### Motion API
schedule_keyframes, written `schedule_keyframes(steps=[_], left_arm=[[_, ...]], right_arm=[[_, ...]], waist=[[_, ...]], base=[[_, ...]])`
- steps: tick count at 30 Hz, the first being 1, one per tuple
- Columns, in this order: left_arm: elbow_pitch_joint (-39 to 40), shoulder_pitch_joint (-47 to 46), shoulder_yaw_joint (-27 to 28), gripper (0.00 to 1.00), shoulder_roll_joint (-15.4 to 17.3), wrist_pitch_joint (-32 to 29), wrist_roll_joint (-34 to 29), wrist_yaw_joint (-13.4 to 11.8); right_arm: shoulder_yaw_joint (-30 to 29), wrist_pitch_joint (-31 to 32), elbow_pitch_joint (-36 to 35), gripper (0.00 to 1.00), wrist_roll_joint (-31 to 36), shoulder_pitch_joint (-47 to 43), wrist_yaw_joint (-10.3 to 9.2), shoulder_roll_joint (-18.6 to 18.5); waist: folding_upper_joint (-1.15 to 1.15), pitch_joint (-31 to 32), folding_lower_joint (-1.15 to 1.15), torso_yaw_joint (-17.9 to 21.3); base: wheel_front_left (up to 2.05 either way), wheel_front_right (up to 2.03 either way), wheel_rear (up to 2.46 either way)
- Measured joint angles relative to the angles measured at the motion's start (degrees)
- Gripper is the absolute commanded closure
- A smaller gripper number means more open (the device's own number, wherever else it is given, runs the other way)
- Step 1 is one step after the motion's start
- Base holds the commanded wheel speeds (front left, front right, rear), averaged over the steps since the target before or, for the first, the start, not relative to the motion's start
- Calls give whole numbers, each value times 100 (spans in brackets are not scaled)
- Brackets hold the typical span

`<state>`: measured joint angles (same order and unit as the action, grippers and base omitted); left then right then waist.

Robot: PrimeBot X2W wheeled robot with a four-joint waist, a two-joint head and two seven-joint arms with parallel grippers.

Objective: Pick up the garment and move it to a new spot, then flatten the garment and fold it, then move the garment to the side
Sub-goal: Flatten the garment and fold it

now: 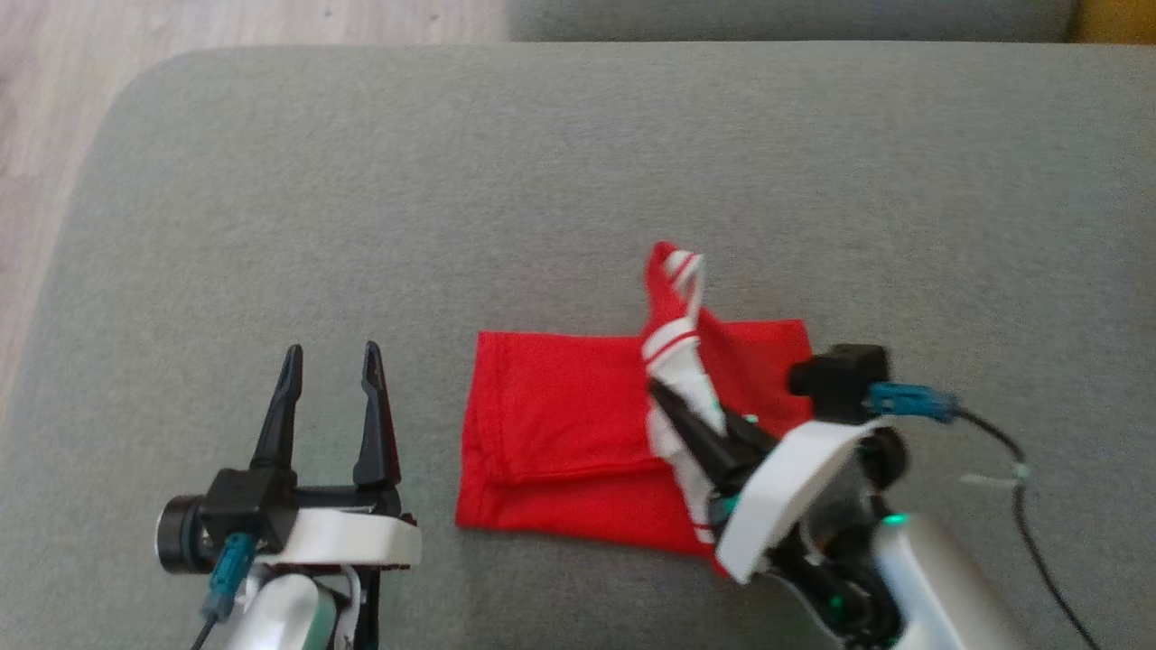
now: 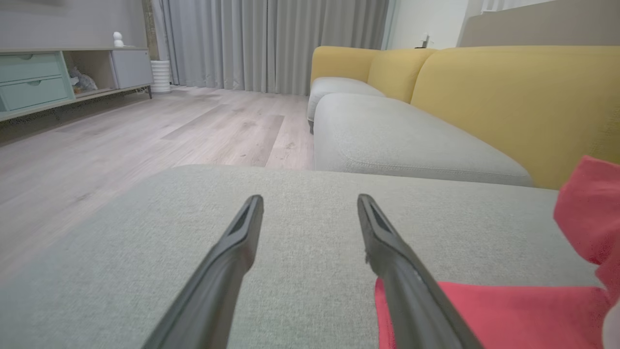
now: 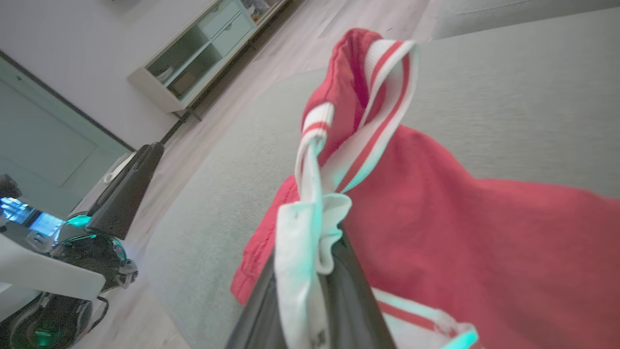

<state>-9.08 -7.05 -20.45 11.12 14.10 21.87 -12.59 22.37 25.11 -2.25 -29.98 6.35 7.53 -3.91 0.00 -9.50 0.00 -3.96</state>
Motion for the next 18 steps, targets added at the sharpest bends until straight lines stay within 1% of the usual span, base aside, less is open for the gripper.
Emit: schedule_keyframes(steps=[5,10,11,12,18], left_arm=[[-113,-31,-42,0,-80,1,1,8],[-171,-172,-45,0,-98,2,21,51],[-186,-202,-44,0,-102,3,34,52],[-187,-224,-43,0,-104,4,34,54],[-218,-233,-20,0,-124,10,34,57]], right_arm=[[780,-580,651,100,-566,458,0,1],[1244,-1271,1270,100,-991,944,0,-4],[1334,-1340,1377,56,-1061,1044,0,-5],[1426,-1421,1472,0,-1118,1141,0,-10],[1707,-2206,1581,0,-1352,1513,0,-11]], waist=[[0,-121,0,-275],[0,-303,1,-475],[0,-337,1,-499],[0,-367,1,-519],[0,-462,1,-498]], base=[[0,0,0],[0,0,0],[0,0,0],[0,0,0],[0,0,0]])
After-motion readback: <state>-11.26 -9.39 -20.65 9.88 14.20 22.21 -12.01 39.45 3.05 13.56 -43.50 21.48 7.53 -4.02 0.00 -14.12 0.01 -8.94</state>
